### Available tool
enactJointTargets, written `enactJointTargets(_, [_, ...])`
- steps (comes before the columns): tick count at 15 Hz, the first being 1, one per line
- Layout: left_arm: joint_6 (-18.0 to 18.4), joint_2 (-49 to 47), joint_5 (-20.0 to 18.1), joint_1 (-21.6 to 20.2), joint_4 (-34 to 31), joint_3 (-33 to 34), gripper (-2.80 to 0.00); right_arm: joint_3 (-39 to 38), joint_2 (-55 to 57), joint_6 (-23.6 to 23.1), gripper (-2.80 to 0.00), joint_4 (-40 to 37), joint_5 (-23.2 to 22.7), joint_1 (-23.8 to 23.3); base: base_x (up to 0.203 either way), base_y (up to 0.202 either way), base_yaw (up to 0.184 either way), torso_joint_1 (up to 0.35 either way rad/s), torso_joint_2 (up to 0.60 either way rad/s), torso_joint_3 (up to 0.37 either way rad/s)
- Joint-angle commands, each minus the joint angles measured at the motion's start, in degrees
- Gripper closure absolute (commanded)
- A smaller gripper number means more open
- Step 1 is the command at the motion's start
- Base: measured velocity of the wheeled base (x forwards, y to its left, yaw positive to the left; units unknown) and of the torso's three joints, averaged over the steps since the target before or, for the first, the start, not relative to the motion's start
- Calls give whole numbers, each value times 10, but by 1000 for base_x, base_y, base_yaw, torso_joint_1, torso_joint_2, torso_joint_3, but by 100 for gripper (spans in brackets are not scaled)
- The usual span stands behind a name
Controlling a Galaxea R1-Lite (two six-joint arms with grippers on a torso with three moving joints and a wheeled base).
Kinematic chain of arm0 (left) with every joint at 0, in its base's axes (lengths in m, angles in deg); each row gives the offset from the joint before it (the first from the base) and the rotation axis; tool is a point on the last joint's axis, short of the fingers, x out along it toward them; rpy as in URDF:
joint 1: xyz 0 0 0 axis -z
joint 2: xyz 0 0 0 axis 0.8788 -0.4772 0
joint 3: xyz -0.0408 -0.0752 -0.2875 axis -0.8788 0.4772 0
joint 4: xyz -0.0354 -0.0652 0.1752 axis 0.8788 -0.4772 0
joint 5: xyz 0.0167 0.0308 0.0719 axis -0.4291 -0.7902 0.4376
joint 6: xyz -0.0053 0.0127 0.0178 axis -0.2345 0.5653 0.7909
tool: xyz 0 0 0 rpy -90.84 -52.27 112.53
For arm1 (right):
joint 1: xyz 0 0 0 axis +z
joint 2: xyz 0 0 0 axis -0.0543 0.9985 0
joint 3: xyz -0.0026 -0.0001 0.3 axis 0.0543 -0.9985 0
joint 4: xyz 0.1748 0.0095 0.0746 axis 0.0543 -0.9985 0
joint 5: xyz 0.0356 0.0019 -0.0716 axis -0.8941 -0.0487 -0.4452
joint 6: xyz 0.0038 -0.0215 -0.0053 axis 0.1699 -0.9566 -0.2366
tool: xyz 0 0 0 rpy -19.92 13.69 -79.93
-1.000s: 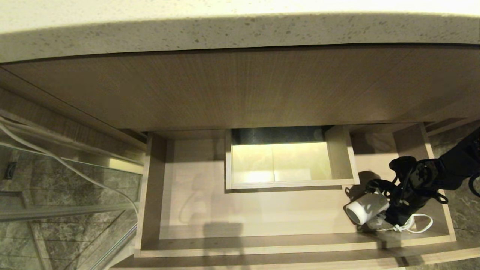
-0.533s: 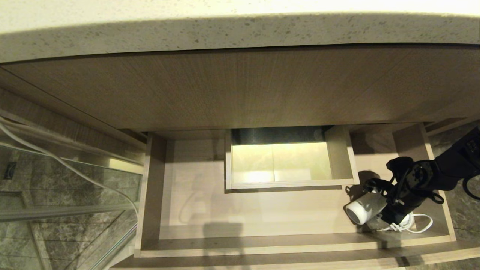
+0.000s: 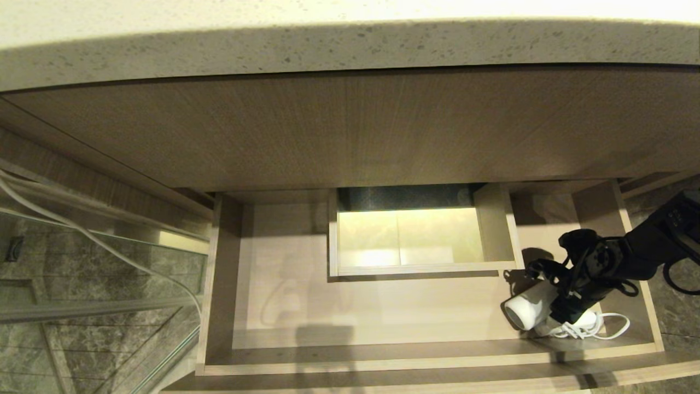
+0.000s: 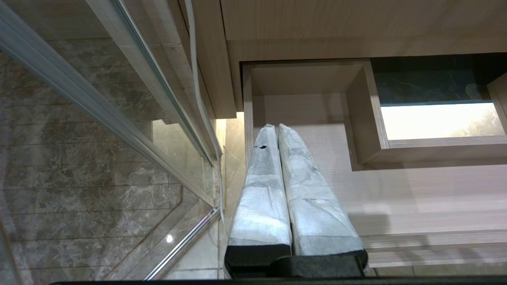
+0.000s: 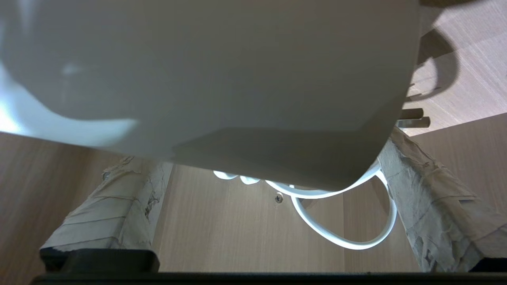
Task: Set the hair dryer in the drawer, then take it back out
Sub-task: Take the hairdryer out
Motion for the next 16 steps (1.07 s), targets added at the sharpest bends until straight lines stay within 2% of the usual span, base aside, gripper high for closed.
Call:
enactJointTargets(1, [0,0,0,0,1,23,0,2,8,-3,-280,3,1,0,0,0,0,0,0,0])
enactJointTargets(12, [0,0,0,0,1,23,0,4,8,-3,-280,7,1,0,0,0,0,0,0,0])
enactJointTargets(13, [-1,0,0,0,0,23,0,7,9,-4,0,7,0,0,0,0,0,0,0,0])
enactJointTargets(16, [0,0,0,0,0,23,0,7,9,-4,0,8,1,1,0,0,0,0,0,0])
